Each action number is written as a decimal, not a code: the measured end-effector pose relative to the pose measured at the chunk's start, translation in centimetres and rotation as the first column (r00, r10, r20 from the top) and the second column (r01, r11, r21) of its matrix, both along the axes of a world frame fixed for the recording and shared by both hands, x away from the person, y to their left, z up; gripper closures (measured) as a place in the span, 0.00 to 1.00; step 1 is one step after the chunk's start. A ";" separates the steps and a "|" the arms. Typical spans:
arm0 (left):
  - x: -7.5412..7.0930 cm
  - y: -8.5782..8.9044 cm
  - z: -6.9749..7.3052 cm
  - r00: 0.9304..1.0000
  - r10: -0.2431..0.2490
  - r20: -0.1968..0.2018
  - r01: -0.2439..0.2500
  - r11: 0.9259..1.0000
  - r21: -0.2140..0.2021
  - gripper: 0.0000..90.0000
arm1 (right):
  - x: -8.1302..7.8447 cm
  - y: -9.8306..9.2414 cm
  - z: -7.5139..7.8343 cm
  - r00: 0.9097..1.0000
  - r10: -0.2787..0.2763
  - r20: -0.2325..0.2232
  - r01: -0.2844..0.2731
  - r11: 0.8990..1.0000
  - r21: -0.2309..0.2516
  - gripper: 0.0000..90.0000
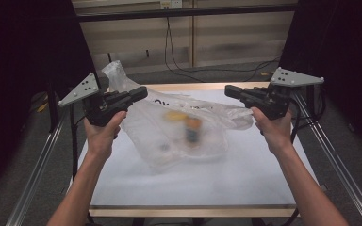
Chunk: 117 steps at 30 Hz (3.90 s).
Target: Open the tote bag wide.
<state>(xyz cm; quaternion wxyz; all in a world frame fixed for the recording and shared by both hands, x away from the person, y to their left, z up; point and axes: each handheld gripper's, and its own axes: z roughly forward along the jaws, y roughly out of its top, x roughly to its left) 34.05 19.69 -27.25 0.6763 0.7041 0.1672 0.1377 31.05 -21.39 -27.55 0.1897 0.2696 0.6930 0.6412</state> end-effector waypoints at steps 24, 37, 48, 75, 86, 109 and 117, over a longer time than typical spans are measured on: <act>5.0 -5.7 -6.2 0.985 -0.009 -0.170 0.034 0.989 0.146 1.00 | 3.9 5.0 -6.8 0.977 0.118 -0.179 -0.140 0.983 -0.117 1.00; 7.1 -7.5 -9.0 0.973 0.006 -0.232 0.035 0.984 0.175 1.00 | 5.3 4.5 -8.8 0.978 0.054 -0.201 -0.086 0.985 -0.151 1.00; 7.8 -8.7 -11.6 0.963 0.027 -0.268 0.048 0.962 0.269 1.00 | 6.5 4.0 -11.1 0.971 -0.008 -0.241 -0.036 0.983 -0.180 1.00; 7.5 -7.8 -19.5 0.919 0.047 -0.391 0.131 0.900 0.415 1.00 | 6.4 3.6 -17.6 0.932 -0.032 -0.360 -0.067 0.964 -0.259 1.00; 7.8 -7.7 -21.7 0.900 0.076 -0.429 0.157 0.861 0.483 1.00 | 6.9 3.4 -20.7 0.904 -0.067 -0.422 -0.082 0.942 -0.326 1.00; 5.2 -5.6 -16.6 0.950 0.000 -0.312 0.115 0.930 0.349 1.00 | 5.0 1.8 -17.0 0.936 -0.046 -0.349 -0.040 0.971 -0.236 1.00; 6.9 -3.1 -12.2 0.969 0.038 -0.244 0.031 0.961 0.274 1.00 | 6.8 1.5 -13.7 0.953 -0.059 -0.298 0.000 0.980 -0.197 1.00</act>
